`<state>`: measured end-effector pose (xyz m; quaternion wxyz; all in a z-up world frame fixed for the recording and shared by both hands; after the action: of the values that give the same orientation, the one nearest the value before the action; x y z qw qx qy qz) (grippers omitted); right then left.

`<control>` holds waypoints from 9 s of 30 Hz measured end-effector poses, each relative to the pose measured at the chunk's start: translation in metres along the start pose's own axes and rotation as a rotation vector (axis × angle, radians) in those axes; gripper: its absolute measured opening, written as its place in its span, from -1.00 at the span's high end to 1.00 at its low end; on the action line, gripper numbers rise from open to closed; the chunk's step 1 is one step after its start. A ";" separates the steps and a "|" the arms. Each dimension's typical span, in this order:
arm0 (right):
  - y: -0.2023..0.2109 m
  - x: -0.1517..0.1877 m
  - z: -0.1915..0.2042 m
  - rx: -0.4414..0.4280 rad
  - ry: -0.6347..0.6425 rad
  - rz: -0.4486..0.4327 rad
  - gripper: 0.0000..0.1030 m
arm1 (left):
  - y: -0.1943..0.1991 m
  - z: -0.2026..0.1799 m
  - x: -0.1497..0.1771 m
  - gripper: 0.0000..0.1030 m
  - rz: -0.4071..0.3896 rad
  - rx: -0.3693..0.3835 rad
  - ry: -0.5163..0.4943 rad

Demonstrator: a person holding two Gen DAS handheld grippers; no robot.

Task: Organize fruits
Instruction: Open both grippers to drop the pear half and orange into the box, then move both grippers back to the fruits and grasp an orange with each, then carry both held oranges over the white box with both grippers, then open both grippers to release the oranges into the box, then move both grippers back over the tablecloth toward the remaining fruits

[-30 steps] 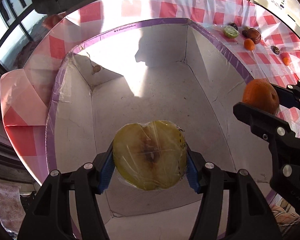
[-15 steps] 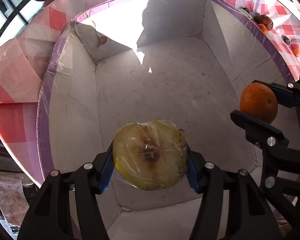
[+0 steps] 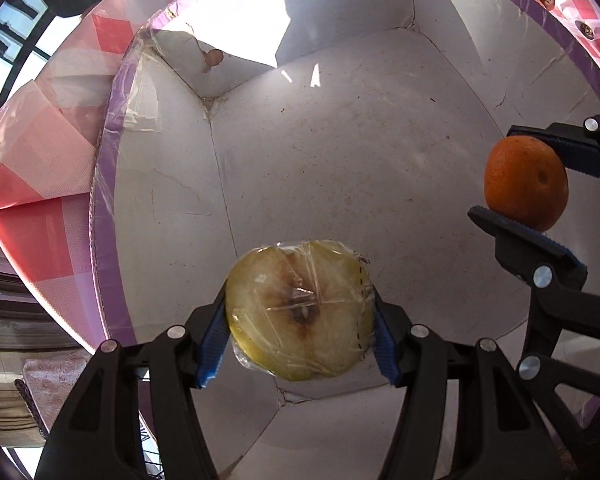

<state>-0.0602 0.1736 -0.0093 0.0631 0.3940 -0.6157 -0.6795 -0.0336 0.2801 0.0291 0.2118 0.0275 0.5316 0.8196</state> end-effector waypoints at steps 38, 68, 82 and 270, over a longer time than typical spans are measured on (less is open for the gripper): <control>0.106 0.191 -0.283 0.187 -0.672 -0.269 -0.68 | 0.202 -0.176 -0.119 -0.96 -0.554 0.237 0.146; 0.013 0.278 -0.540 0.509 -1.088 -0.262 -0.16 | 0.078 -0.330 -0.245 -0.94 -0.362 0.111 0.115; 0.033 0.306 -0.515 0.384 -1.042 -0.305 0.28 | 0.056 -0.344 -0.348 0.01 -0.379 0.208 0.119; 0.027 0.246 -0.412 0.304 -0.640 -0.140 -0.64 | 0.101 -0.306 -0.104 -0.95 -0.179 0.171 0.049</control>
<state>0.0137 -0.2975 -0.0702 -0.2389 0.2071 -0.6698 -0.6718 -0.0541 -0.0572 0.0044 0.2681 -0.0219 0.6049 0.7495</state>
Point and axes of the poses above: each gripper's, at about its wrist camera, not at the fingertips, and y roughly against the way its jaws point, z to its left, x to its underside, the point moved 3 cm from there along -y, roughly the way its jaws point, and after that the axes turned 8 degrees about -x, right-handed, at the moved point
